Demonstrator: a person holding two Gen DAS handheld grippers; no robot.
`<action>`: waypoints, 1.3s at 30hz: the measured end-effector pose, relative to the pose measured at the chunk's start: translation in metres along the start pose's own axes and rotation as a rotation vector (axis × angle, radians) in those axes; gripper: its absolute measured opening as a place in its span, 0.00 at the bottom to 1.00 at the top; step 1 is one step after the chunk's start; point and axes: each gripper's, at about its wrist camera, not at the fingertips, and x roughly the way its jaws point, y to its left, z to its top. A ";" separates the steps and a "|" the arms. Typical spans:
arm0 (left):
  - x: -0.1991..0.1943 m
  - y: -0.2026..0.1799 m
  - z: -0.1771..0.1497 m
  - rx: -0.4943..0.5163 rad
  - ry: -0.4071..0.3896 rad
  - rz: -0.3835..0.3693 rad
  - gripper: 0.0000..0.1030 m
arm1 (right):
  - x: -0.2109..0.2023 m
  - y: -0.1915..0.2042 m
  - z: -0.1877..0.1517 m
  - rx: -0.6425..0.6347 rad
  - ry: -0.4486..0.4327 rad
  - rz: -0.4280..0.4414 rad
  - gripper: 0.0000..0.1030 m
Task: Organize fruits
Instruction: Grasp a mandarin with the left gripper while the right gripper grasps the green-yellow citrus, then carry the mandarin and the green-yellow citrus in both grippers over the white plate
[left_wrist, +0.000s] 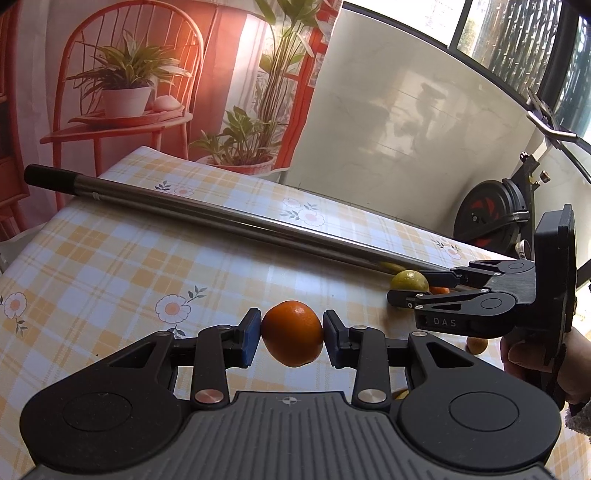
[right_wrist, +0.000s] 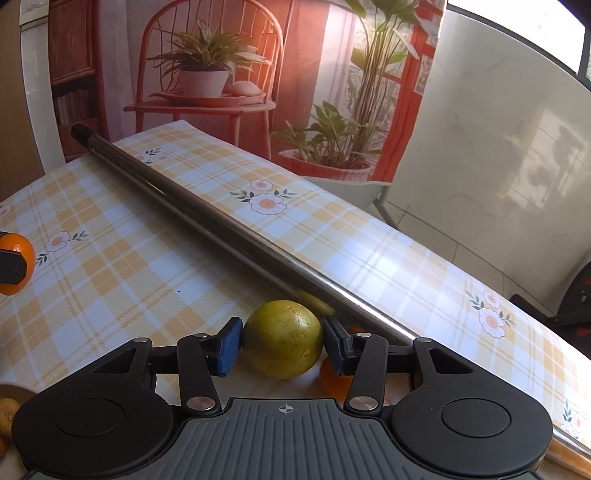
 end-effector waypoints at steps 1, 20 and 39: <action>0.000 -0.001 0.000 0.003 -0.001 -0.001 0.37 | -0.002 -0.001 0.000 0.009 -0.004 0.003 0.43; -0.032 -0.029 -0.006 0.081 -0.030 -0.029 0.37 | -0.110 -0.005 -0.022 0.208 -0.166 0.045 0.43; -0.067 -0.050 -0.022 0.166 -0.031 -0.076 0.37 | -0.207 0.032 -0.091 0.368 -0.299 -0.044 0.43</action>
